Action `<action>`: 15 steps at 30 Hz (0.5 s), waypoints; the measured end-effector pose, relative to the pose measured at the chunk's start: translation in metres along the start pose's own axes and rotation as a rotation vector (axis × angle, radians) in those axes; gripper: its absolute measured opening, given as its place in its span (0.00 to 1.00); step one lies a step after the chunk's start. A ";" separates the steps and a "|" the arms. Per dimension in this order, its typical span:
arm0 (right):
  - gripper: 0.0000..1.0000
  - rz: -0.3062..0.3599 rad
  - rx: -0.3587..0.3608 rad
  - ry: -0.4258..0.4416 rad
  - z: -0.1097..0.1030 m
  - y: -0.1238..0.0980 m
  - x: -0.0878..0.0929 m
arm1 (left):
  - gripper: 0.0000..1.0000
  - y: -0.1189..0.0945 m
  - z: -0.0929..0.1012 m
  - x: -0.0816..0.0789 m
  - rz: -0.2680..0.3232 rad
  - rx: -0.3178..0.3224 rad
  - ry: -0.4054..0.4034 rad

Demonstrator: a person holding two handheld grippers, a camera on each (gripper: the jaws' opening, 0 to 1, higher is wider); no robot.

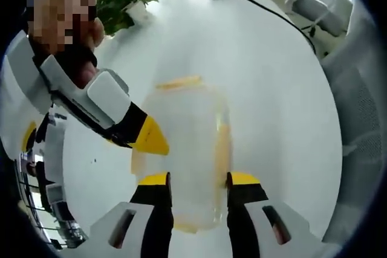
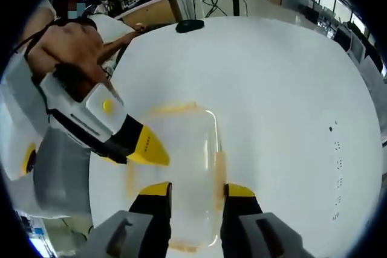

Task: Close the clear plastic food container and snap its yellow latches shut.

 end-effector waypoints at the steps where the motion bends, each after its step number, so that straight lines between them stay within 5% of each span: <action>1: 0.28 -0.015 -0.010 -0.008 0.001 0.001 -0.001 | 0.30 0.000 0.000 0.000 0.001 0.000 0.005; 3: 0.26 -0.078 -0.035 0.028 0.001 0.001 0.001 | 0.30 0.000 0.001 0.001 -0.006 0.003 0.010; 15: 0.28 -0.061 -0.056 -0.017 0.005 0.005 -0.006 | 0.31 -0.001 0.006 0.000 0.016 -0.017 0.023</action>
Point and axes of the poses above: the point that each gripper's makers call its tool centre point, and the gripper's own axes: y roughly forward along the fingers, z roughly to its right, x roughly out of its underside, the point moved 9 cm from there along -y, roughly backward along the fingers, and after that the axes turned 11 degrees about x, right-handed, at the moved point
